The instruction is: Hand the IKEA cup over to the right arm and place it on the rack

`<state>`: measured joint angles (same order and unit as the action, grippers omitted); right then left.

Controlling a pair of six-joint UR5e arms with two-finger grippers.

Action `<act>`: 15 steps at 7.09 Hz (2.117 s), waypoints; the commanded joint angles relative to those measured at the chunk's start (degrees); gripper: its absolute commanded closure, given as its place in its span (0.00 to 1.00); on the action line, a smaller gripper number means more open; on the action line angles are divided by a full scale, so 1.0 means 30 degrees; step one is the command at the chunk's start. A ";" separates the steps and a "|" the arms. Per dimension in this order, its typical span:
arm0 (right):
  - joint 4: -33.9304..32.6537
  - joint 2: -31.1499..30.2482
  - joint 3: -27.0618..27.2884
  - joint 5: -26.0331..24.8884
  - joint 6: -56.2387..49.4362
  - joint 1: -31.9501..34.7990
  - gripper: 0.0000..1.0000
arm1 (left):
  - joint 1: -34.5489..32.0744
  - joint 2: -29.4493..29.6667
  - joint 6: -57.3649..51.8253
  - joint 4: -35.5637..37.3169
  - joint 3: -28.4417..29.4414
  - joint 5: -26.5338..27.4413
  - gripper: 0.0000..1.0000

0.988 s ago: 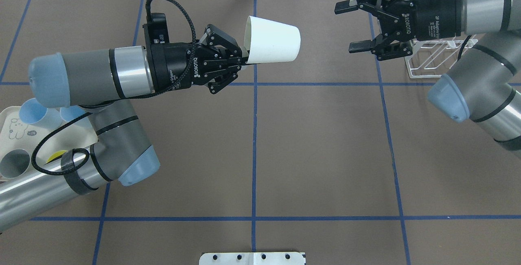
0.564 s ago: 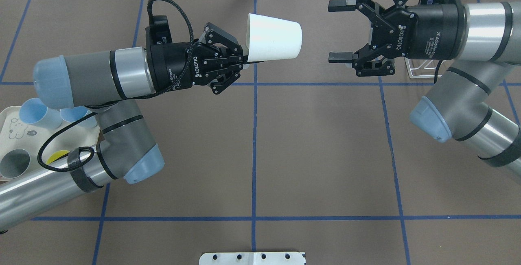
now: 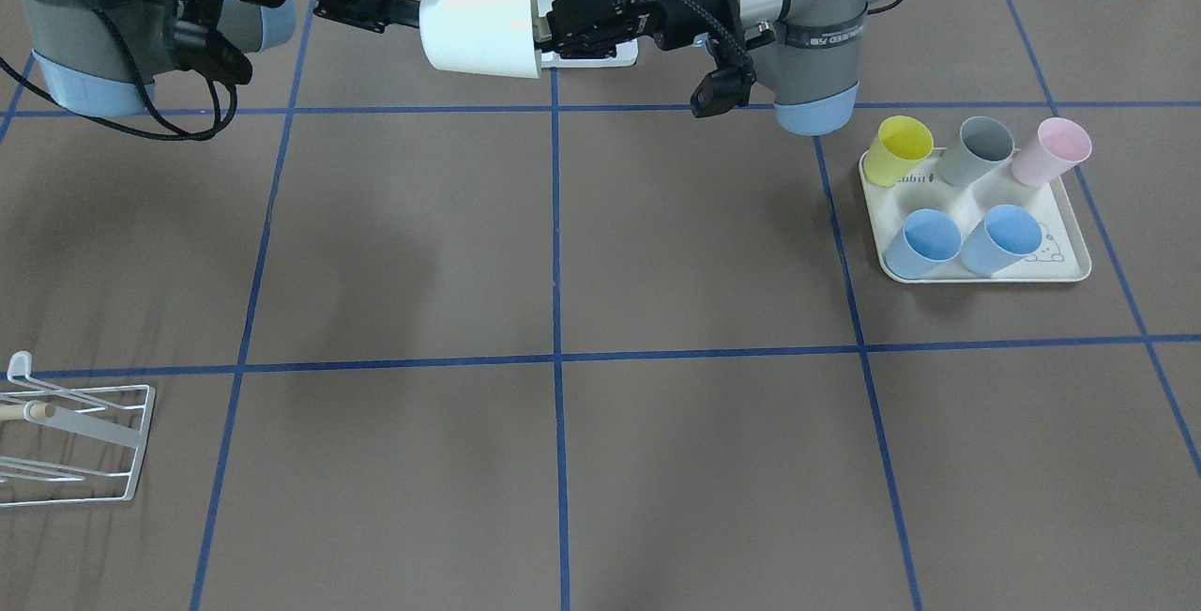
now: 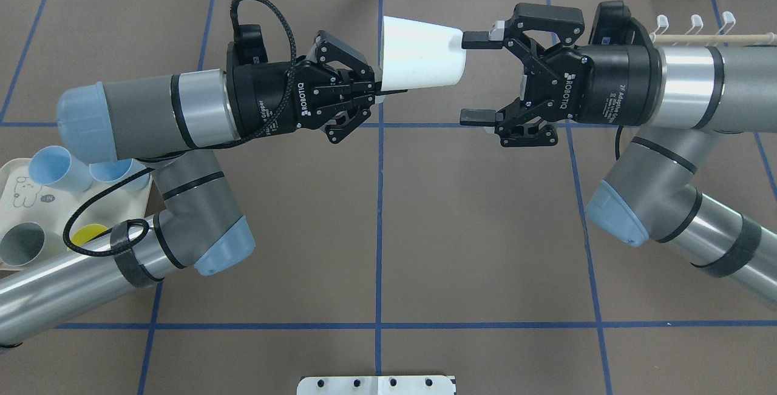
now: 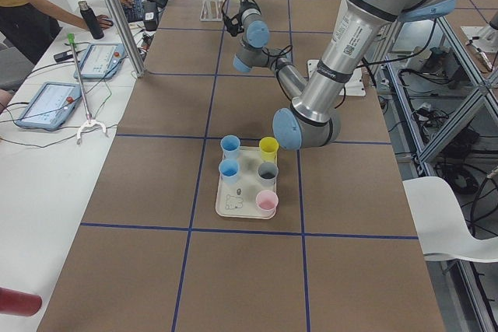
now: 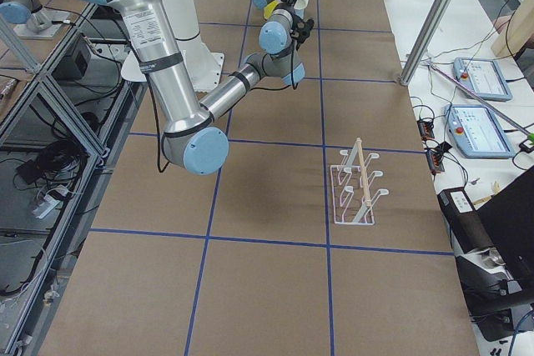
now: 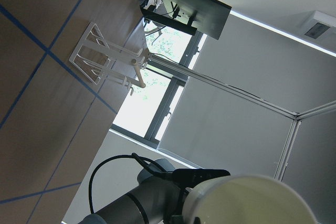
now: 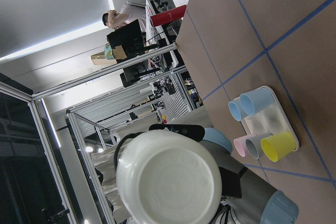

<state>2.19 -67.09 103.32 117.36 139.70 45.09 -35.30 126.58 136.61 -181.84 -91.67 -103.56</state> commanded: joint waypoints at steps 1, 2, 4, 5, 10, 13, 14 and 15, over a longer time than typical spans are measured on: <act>0.0034 0.0011 0.0012 -0.0560 0.0015 -0.0089 0.02 | 0.0367 0.0025 0.0020 -0.0002 -0.0028 -0.0051 1.00; 0.0033 -0.0047 -0.0017 -0.0651 0.0015 -0.0089 0.02 | 0.0514 0.0054 0.0020 -0.0002 -0.0115 -0.0052 1.00; 0.0063 -0.0194 -0.0017 -0.0623 0.0015 -0.0118 0.08 | 0.0809 0.0054 0.0020 -0.0002 -0.0175 -0.0052 1.00; 0.0411 -0.0223 -0.0017 -0.0623 0.0044 -0.0205 0.15 | 0.0809 0.0054 0.0020 -0.0002 -0.0233 -0.0052 1.00; 0.0883 -0.0399 0.0012 -0.0652 0.0044 -0.0353 1.00 | 0.0838 0.0084 -0.0009 -0.0002 -0.0321 -0.0081 0.94; 0.1117 -0.0428 0.0012 -0.0681 0.0015 -0.0324 1.00 | 0.0838 0.0054 -0.0038 -0.0002 -0.0321 -0.0110 0.00; 0.1378 -0.0544 0.0012 -0.0681 0.0015 -0.0323 1.00 | 0.0838 0.0025 -0.0067 -0.0002 -0.0321 -0.0110 0.00; 0.1613 -0.0690 0.0012 -0.0681 0.0015 -0.0323 1.00 | 0.0838 -0.0033 -0.0126 -0.0002 -0.0321 -0.0110 0.00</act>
<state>6.24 -68.74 103.36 115.32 139.75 44.10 -32.78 126.63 136.39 -181.85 -92.64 -103.88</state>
